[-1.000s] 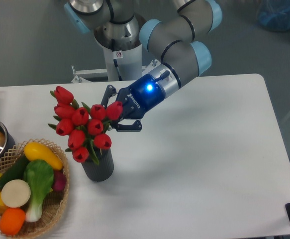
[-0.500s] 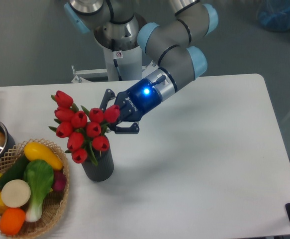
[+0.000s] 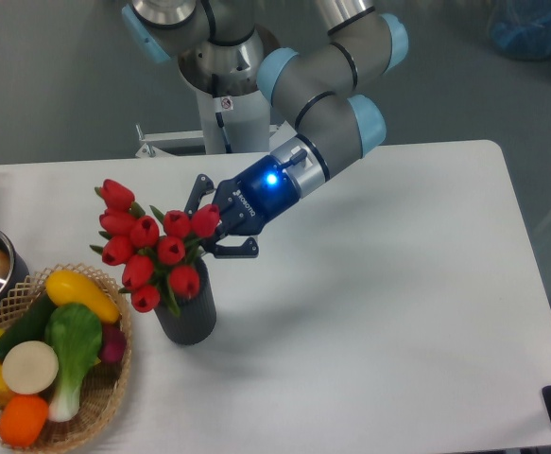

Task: Insert the flowers into the vase
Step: 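Push the tulips deeper into the vase and open the gripper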

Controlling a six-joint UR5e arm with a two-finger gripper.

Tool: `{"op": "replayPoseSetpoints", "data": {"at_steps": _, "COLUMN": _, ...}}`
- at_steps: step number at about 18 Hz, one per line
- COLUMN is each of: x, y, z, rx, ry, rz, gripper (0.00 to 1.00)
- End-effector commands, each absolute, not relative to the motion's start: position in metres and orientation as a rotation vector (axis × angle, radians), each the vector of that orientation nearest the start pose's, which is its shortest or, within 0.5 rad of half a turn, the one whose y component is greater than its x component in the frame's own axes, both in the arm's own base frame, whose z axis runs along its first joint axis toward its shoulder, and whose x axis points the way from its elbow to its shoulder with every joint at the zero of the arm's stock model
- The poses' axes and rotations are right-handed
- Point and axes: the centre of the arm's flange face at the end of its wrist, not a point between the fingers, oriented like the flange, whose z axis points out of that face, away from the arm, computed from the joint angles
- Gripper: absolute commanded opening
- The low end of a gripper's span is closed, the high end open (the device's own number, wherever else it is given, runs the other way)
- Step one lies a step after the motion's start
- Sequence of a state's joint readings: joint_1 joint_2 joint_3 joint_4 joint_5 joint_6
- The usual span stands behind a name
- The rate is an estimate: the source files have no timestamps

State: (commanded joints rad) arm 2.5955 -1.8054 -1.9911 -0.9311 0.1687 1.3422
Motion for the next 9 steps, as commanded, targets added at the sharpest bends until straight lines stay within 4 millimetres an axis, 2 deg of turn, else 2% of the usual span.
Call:
{"op": "replayPoseSetpoints", "data": {"at_steps": 2, "x": -0.3155, "y": 0.4626, "z": 0.3176, "rx": -1.752, "ry": 0.28, "rz": -0.57, "gripper": 0.35}}
{"op": "replayPoseSetpoints", "data": {"at_steps": 6, "x": -0.3149, "y": 0.4631, "z": 0.3154, "rx": -1.754, "ry": 0.28, "rz": -0.572, "gripper": 0.44}}
{"op": "replayPoseSetpoints", "data": {"at_steps": 9, "x": -0.3149, "y": 0.4631, "z": 0.3155, "rx": -1.752, "ry": 0.281, "rz": -0.571, "gripper": 0.46}}
